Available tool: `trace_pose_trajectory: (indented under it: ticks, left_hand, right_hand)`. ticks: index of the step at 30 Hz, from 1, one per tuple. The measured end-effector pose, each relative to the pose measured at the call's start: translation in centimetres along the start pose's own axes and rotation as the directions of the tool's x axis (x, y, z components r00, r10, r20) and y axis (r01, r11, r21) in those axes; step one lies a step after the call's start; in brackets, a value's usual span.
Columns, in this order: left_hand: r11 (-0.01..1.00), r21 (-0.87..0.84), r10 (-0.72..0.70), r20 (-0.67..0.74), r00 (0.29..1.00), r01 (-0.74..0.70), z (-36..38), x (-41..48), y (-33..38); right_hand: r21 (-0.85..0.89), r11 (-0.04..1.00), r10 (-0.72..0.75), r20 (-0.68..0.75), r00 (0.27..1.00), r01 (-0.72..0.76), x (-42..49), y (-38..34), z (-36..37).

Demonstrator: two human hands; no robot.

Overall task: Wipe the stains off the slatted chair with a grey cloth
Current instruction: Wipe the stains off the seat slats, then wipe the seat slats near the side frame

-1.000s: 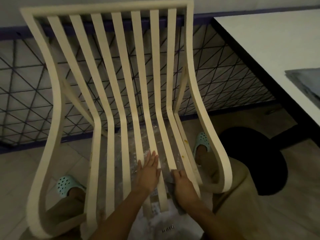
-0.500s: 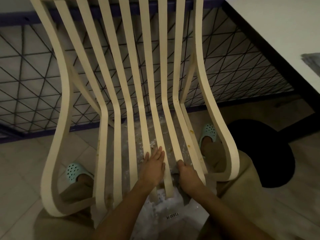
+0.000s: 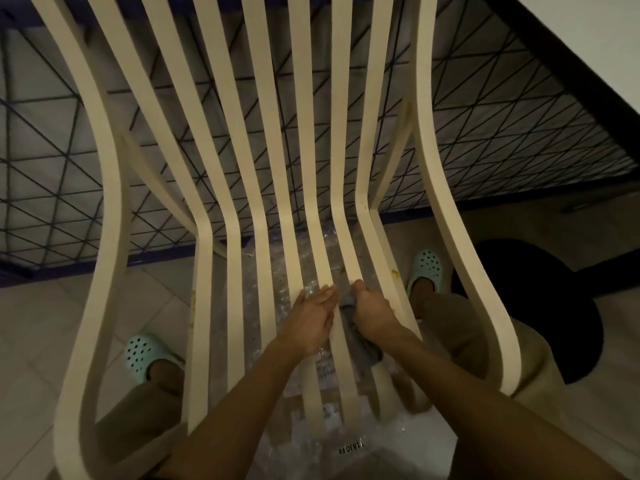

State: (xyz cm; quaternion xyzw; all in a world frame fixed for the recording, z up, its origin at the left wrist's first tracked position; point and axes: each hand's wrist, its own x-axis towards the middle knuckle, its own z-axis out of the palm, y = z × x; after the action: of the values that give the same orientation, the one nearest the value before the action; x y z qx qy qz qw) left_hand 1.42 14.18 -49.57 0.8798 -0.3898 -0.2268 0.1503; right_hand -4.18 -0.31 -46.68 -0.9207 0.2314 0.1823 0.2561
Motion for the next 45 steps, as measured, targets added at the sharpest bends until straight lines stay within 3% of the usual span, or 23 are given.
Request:
trace_pose_trajectory:
  ticks: [5,10,17,21,25,30,34,45]
  left_hand:
    - [0.978,-0.208,0.015,0.03,0.999,-0.008,0.7,-0.1,0.8]
    - [0.946,-0.305,-0.158,-0.145,0.977,0.108,-5.1,3.4,-2.8]
    - [0.908,-0.381,-0.276,-0.22,0.936,0.178,-9.1,7.4,-4.9]
    - [0.902,-0.423,-0.238,-0.326,0.915,0.084,-12.2,10.1,-3.5]
    - [0.88,-0.474,-0.23,-0.397,0.889,0.016,-16.0,12.2,-2.7]
    - [0.847,-0.515,-0.27,-0.63,0.729,-0.132,-21.1,13.8,-3.3]
    - [0.857,-0.502,-0.257,-0.618,0.743,-0.121,-22.9,15.4,-2.4]
    - [0.645,-0.736,-0.335,-0.515,0.789,-0.206,-26.9,19.6,-0.8]
  right_hand:
    - [-0.032,0.999,0.021,0.061,0.998,-0.019,1.1,0.6,0.5]
    - [-0.066,0.997,0.026,-0.025,0.999,-0.028,8.5,-2.8,-0.5]
    - [-0.115,0.993,-0.042,-0.083,0.996,0.032,14.2,-4.1,-2.0]
    - [-0.087,0.996,-0.05,-0.168,0.984,0.036,16.9,-3.8,-3.1]
    - [0.103,0.994,-0.021,-0.216,0.976,0.044,17.7,-2.5,-2.9]
    - [0.179,0.97,-0.116,-0.254,0.96,0.164,19.8,-4.6,-3.2]
    - [0.181,0.953,-0.178,-0.32,0.93,0.245,20.8,-5.0,-5.2]
    - [0.163,0.863,-0.32,-0.554,0.769,0.477,21.4,-7.0,-13.1]
